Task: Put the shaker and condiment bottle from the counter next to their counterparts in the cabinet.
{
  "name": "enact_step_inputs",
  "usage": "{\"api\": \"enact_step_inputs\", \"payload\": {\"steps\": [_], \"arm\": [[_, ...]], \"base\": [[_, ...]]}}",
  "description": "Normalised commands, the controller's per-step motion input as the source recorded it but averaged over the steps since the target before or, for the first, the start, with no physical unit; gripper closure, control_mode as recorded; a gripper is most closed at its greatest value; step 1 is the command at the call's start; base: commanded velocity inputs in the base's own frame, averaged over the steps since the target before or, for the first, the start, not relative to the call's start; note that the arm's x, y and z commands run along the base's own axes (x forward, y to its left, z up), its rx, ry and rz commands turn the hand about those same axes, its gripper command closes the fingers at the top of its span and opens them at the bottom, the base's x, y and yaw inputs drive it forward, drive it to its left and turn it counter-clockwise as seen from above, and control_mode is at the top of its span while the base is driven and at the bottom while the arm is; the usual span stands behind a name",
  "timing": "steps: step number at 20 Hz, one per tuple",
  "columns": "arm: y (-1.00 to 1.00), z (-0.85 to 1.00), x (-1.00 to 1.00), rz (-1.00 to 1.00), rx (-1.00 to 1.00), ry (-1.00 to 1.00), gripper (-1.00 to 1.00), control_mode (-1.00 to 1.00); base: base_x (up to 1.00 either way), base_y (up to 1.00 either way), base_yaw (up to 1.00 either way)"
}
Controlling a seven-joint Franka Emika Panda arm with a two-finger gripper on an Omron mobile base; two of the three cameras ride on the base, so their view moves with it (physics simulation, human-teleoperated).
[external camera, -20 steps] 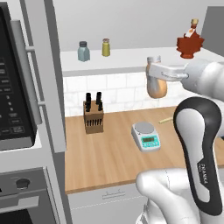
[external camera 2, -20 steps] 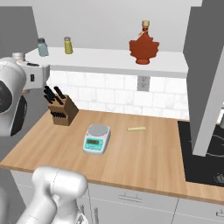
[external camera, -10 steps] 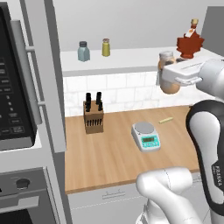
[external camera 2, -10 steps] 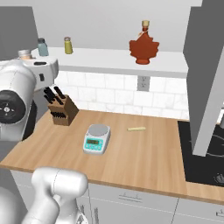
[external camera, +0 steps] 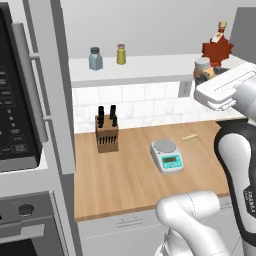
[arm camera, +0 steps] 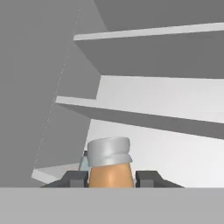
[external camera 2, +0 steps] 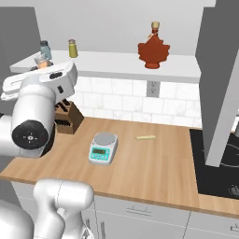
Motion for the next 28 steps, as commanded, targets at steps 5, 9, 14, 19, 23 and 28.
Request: {"api": "enact_step_inputs", "payload": {"steps": [5,9,14,19,23,28], "arm": [[-0.29,-0.03,0.30,-0.05,-0.04,0.03,1.00,-1.00],[-0.46,0.11,0.25,-0.24,0.01,0.00,1.00,-1.00],[-0.35,0.18,0.25,-0.30,0.08,0.00,1.00,-1.00],[-0.20,0.00,0.60,-0.23,0.05,0.00,1.00,-1.00],[-0.13,0.00,0.92,-0.20,0.02,0.00,1.00,-1.00],[-0.07,0.01,0.92,-0.14,0.09,0.00,1.00,-1.00]], "base": [[0.00,0.00,0.00],[0.00,0.00,0.00],[0.00,0.00,0.00],[0.00,0.00,0.00],[0.00,0.00,0.00],[0.00,0.00,0.00]]}}
